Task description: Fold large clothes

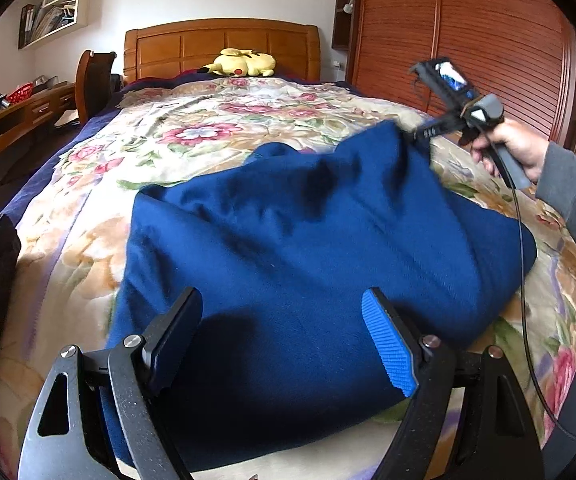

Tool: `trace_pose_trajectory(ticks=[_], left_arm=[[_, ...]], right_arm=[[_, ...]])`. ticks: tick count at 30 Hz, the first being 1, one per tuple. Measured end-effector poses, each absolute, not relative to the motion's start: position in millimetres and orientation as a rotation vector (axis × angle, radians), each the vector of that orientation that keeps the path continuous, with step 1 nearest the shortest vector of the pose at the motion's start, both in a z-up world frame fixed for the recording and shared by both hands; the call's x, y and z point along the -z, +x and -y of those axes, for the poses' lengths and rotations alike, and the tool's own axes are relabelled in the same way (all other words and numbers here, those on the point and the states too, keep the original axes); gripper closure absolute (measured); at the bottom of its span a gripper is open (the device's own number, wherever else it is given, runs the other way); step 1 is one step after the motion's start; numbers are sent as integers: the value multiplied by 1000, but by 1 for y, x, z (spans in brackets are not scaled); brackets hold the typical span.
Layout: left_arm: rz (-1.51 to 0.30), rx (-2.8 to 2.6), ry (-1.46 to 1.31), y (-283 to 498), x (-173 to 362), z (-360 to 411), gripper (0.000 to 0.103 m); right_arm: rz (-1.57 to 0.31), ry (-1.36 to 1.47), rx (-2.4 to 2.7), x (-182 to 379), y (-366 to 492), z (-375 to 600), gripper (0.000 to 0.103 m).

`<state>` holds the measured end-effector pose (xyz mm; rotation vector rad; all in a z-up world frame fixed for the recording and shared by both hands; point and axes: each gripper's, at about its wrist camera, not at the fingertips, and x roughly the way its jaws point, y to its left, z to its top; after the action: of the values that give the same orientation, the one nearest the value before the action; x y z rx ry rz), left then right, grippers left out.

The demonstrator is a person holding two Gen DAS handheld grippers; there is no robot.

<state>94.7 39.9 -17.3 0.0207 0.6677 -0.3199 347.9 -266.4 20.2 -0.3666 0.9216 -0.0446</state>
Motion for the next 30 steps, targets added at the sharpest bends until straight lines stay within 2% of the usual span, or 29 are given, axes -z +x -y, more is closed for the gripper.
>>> trace_pose_trajectory(ticks=[1, 3, 15, 18, 21, 24, 28, 30], left_arm=[[-666, 318, 21, 94, 17, -42, 20], [-659, 309, 25, 91, 15, -47, 20], [-697, 186, -34, 77, 22, -112, 20], [-720, 181, -51, 73, 28, -121, 20], [-743, 181, -44, 72, 34, -119, 20], [-757, 185, -49, 72, 38, -119, 20], [-779, 202, -80, 73, 42, -123, 21], [-787, 214, -84, 73, 43, -121, 26]], right_arm=[[-933, -367, 34, -16, 343, 267, 45], [-910, -396, 64, -14, 325, 272, 45], [-853, -76, -102, -20, 146, 336, 44], [-865, -47, -111, -15, 121, 338, 40], [-893, -44, -91, 0, 114, 339, 35], [-900, 30, -57, 8, 120, 349, 24], [-902, 93, -79, 16, 122, 352, 23], [-914, 123, -102, 19, 123, 351, 23]])
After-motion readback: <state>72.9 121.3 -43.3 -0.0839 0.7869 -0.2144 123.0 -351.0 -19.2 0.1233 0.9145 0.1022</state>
